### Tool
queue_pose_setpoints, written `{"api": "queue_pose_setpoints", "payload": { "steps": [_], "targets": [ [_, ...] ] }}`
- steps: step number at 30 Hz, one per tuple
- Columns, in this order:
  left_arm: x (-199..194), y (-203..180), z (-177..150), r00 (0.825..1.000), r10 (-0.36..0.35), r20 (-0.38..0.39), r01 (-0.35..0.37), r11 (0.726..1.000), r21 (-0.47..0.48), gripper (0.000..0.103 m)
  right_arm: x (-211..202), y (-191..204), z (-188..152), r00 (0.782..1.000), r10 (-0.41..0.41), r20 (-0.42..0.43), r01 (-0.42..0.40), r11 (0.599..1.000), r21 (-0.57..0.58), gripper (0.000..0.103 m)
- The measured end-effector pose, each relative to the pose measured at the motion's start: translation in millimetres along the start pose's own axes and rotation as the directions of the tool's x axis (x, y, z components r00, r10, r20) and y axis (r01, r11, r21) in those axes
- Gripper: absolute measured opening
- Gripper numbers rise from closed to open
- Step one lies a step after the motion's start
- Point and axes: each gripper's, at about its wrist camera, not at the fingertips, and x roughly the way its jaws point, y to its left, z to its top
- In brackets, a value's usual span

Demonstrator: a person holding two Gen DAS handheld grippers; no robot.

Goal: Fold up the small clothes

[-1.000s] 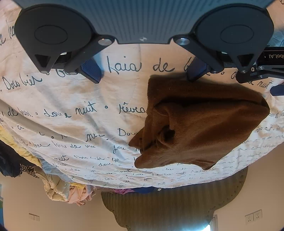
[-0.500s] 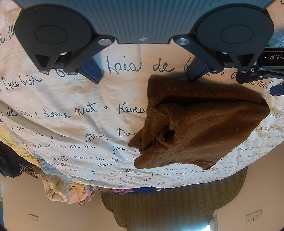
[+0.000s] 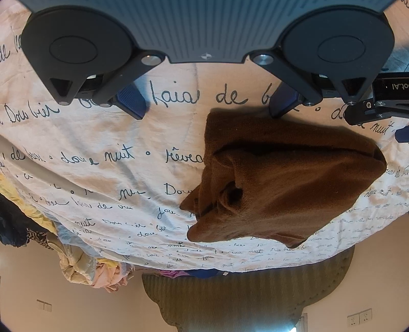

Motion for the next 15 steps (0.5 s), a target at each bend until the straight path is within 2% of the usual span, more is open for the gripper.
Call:
{"api": "queue_pose_setpoints", "payload": {
  "steps": [15],
  "targets": [
    [1.4,7.7,8.3,0.998,-0.033,-0.059,0.029,0.998,-0.063,0.103,2.1,2.3,6.9,0.998,-0.025,-0.063,0.028,0.998,0.051,0.103]
  ]
}}
